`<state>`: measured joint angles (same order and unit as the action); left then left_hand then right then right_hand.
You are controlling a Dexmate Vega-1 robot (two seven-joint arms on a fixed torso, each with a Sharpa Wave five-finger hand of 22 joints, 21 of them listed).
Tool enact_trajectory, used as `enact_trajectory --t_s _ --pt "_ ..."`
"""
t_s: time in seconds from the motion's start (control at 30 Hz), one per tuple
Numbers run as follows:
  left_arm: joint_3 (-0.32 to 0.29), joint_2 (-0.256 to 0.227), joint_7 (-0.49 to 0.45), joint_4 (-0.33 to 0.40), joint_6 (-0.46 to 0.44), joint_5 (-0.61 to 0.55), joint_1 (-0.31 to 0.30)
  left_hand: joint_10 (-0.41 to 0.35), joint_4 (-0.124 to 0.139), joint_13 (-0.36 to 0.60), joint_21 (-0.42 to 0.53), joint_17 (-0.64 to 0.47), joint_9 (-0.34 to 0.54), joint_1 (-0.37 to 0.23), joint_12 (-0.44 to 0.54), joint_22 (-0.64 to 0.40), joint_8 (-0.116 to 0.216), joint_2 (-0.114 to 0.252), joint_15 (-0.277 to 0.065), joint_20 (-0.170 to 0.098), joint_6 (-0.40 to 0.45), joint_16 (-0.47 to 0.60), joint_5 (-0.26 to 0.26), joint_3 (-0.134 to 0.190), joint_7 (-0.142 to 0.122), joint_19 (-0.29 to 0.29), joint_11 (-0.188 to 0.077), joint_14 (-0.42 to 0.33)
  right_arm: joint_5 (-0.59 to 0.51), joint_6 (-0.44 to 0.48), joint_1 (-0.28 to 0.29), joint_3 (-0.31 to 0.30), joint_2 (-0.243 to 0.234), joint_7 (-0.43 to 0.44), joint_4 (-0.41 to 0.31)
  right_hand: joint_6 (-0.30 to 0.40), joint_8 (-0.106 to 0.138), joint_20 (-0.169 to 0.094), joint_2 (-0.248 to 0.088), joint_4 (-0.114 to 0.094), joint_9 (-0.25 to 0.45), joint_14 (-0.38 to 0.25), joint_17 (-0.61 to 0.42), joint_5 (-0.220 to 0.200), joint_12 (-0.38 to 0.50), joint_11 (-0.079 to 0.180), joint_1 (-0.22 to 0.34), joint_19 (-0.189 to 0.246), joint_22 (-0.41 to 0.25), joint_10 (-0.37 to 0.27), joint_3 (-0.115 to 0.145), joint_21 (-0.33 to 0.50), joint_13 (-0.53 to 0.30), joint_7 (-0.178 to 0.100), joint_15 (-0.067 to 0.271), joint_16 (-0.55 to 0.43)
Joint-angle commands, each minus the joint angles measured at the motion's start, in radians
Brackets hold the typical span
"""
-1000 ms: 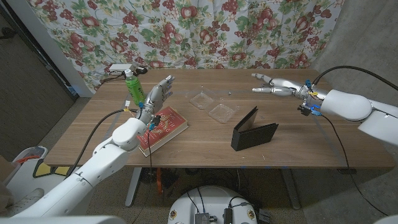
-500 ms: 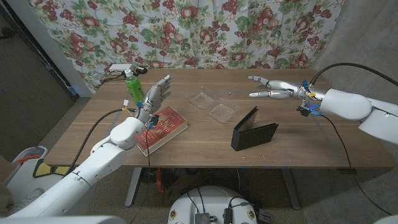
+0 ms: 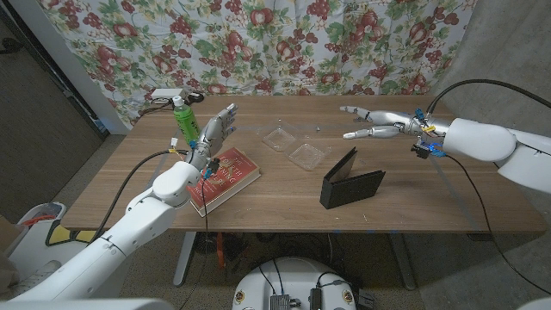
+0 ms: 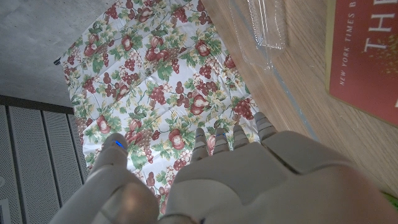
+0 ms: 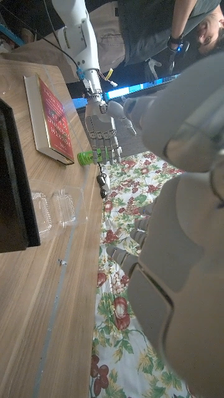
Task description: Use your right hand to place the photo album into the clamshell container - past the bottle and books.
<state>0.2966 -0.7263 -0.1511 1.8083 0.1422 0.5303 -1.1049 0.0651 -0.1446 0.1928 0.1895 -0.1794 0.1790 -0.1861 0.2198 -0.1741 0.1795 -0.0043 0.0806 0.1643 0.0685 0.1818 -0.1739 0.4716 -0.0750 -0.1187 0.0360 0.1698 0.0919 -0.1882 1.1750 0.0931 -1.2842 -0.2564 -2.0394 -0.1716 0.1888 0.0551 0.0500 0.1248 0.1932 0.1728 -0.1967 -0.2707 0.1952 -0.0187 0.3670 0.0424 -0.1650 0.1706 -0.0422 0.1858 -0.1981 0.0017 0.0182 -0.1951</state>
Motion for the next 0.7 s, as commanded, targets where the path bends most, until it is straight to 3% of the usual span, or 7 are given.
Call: enact_trajectory --t_s 0.03,0.17,0.53,0.6,0.7 --pt "0.005 -0.003 0.013 -0.009 -0.009 0.005 0.014 0.002 -0.001 0.005 0.004 -0.003 0.003 -0.007 0.004 -0.003 0.006 -0.002 -0.001 -0.001 0.004 0.006 0.002 0.001 0.002 -0.001 0.003 0.052 -0.056 -0.012 -0.013 -0.004 -0.03 -0.029 -0.021 -0.024 0.006 -0.001 0.004 0.007 0.002 0.051 -0.002 -0.006 0.007 0.006 0.015 0.01 -0.004 0.016 0.001 0.004 -0.002 0.009 0.009 -0.01" --pt "0.004 -0.004 0.015 -0.009 -0.011 0.009 0.016 0.002 -0.001 0.006 0.004 -0.003 0.003 -0.008 0.004 -0.003 0.007 -0.002 -0.001 -0.002 0.004 0.005 0.002 0.001 0.002 -0.001 0.003 0.053 -0.11 -0.016 -0.015 -0.006 -0.05 -0.031 -0.04 -0.076 -0.008 -0.008 0.006 0.012 0.002 0.04 0.0 -0.012 0.009 -0.008 0.033 0.018 -0.003 0.011 0.001 0.005 -0.001 0.024 -0.005 -0.012" --pt "0.001 -0.011 0.023 -0.01 -0.007 0.014 0.011 0.001 -0.001 0.006 0.004 -0.003 0.003 -0.009 0.004 -0.003 0.008 -0.001 0.0 -0.002 0.007 0.005 0.002 0.001 0.003 -0.001 0.005 0.054 -0.177 -0.002 0.013 -0.033 -0.083 -0.054 -0.091 -0.076 -0.004 -0.012 0.006 0.014 0.002 0.037 0.0 -0.015 0.008 -0.006 0.043 0.02 -0.003 0.011 0.002 0.005 -0.001 0.035 -0.006 -0.012" --pt "0.0 -0.012 0.024 -0.009 -0.006 0.016 0.008 0.001 -0.001 0.006 0.004 -0.003 0.003 -0.009 0.004 -0.003 0.009 -0.001 0.001 -0.002 0.008 0.005 0.002 0.0 0.004 -0.001 0.005 0.054 -0.194 0.0 0.024 -0.044 -0.088 -0.056 -0.1 -0.074 0.002 -0.011 0.006 0.017 0.003 0.028 0.0 -0.02 0.019 0.018 0.057 0.021 -0.003 -0.02 0.003 0.004 -0.002 0.034 0.01 -0.015" --pt "-0.002 -0.015 0.026 -0.007 -0.007 0.018 0.006 0.001 -0.001 0.006 0.004 -0.003 0.003 -0.009 0.004 -0.003 0.009 -0.001 0.001 -0.002 0.008 0.005 0.002 0.0 0.003 -0.001 0.005 0.055 -0.213 0.008 0.032 -0.051 -0.093 -0.068 -0.115 -0.068 0.006 -0.011 0.006 0.018 0.003 0.027 0.001 -0.022 0.023 0.018 0.061 0.023 -0.003 -0.03 0.003 0.004 -0.002 0.034 0.015 -0.015"
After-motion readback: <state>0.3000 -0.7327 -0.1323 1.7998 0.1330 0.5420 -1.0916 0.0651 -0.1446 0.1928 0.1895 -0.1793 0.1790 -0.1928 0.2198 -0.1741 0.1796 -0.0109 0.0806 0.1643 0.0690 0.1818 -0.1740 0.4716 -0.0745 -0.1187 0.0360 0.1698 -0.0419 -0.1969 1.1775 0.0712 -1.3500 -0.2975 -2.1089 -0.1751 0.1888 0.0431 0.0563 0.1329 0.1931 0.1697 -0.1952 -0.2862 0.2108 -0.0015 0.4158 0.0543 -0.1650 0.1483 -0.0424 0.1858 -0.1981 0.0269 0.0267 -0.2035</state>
